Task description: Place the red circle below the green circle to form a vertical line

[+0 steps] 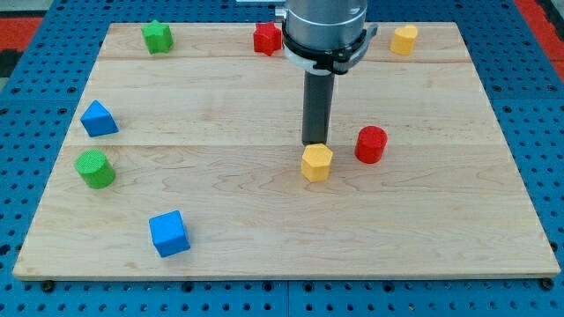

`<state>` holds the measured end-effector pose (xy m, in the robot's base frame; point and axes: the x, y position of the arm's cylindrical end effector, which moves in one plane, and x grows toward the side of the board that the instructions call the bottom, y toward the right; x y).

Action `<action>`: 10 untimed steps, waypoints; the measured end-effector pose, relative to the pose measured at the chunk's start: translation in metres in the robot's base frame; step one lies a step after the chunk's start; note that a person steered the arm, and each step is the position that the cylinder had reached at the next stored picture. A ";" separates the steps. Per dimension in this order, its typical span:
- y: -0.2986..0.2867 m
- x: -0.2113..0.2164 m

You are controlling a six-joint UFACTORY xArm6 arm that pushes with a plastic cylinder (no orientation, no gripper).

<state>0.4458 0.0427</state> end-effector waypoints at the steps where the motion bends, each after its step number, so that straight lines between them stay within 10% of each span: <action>1: 0.013 -0.024; 3: 0.124 -0.025; 6: -0.041 -0.020; 10: -0.009 -0.069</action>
<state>0.3769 0.0342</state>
